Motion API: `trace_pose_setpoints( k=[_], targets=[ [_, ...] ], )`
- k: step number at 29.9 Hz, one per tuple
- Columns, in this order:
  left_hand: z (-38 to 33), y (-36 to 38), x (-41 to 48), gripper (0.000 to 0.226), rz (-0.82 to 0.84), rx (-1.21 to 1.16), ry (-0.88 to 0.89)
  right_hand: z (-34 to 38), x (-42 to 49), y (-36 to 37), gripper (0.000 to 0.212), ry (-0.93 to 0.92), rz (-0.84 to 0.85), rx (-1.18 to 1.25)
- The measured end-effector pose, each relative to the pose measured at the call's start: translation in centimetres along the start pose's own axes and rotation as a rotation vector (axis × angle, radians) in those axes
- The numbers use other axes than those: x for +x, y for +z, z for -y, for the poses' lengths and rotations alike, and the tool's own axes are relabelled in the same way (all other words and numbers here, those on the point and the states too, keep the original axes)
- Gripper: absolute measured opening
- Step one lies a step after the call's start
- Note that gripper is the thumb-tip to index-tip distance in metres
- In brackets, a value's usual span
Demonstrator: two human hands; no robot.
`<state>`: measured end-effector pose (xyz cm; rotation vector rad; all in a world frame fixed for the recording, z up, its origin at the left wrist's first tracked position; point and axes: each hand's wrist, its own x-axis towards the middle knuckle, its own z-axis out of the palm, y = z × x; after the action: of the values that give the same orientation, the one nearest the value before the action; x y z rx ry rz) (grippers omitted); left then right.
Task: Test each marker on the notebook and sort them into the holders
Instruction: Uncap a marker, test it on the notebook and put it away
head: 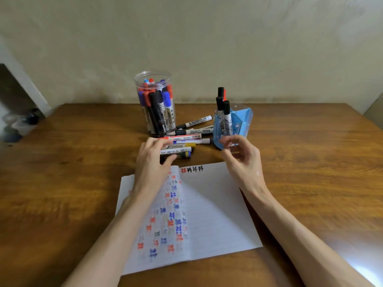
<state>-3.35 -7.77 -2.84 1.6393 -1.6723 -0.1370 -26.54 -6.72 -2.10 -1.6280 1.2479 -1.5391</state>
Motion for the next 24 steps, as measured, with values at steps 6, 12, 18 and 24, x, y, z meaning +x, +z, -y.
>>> trace_pose_setpoints(
  k=[6, 12, 18, 24],
  targets=[
    [1.3, 0.6, 0.1, 0.027, 0.038, 0.186, 0.047, -0.4, 0.0, 0.0, 0.019, 0.017, 0.014, -0.023],
    [0.2, 0.1, -0.4, 0.019, -0.043, -0.039, 0.12, -0.4, -0.1, 0.5, 0.01, 0.045, 0.089, -0.067],
    [-2.7, -0.6, -1.4, 0.027, 0.148, -0.339, 0.274, 1.2, -0.6, 0.9, 0.024, 0.048, 0.305, 0.072],
    [-3.0, -1.3, -1.5, 0.046, 0.265, -0.303, 0.202, 1.1, -0.4, 0.5, 0.018, 0.136, 0.153, 0.22]
  ],
)
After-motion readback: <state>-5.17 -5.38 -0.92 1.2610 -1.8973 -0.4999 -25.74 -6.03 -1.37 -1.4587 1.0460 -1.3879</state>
